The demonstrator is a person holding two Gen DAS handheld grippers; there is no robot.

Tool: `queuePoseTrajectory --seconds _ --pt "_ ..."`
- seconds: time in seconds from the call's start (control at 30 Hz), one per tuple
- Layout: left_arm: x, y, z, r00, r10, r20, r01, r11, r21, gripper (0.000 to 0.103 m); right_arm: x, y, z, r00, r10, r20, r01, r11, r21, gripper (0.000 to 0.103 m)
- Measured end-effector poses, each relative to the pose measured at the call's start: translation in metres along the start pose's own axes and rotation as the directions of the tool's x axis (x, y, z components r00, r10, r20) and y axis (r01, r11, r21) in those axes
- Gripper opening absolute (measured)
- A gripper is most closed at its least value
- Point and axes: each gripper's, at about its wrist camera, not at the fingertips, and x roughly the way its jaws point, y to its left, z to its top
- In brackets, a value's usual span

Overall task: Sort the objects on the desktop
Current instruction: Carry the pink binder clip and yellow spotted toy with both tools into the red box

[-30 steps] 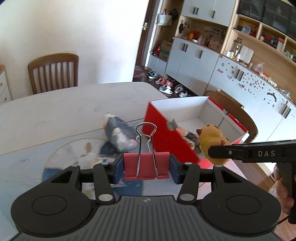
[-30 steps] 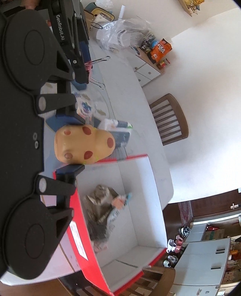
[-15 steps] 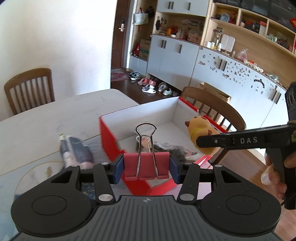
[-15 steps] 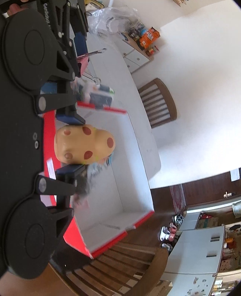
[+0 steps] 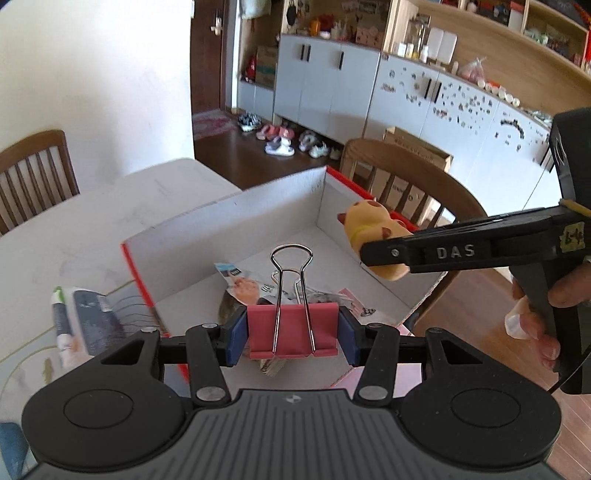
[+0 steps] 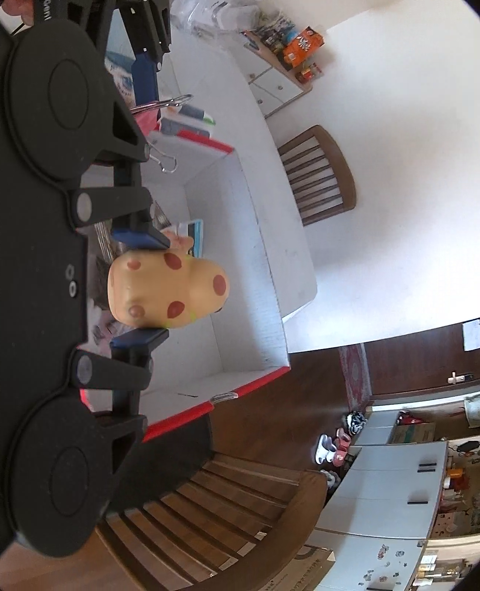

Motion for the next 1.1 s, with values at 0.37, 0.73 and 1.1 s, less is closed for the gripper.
queuePoseTrajectory --seconds 0.37,0.73,1.1 --pt "0.047 -0.005 0.012 0.996 0.02 -0.089 -0.019 1.0 0.007 0.049 0.042 -0.011 0.011 0.996 -0.015 -0.088 0.013 1.0 -0.021 0.044" --pt "0.083 -0.005 0.018 0.987 0.049 -0.153 -0.046 0.999 0.021 0.049 0.082 -0.017 0.019 0.986 -0.062 -0.157 0.056 0.998 -0.041 0.044" --pt "0.102 0.001 0.015 0.975 0.014 -0.224 -0.014 1.0 0.001 0.049 0.1 -0.015 0.017 0.968 -0.054 -0.244 0.035 0.996 -0.083 0.044"
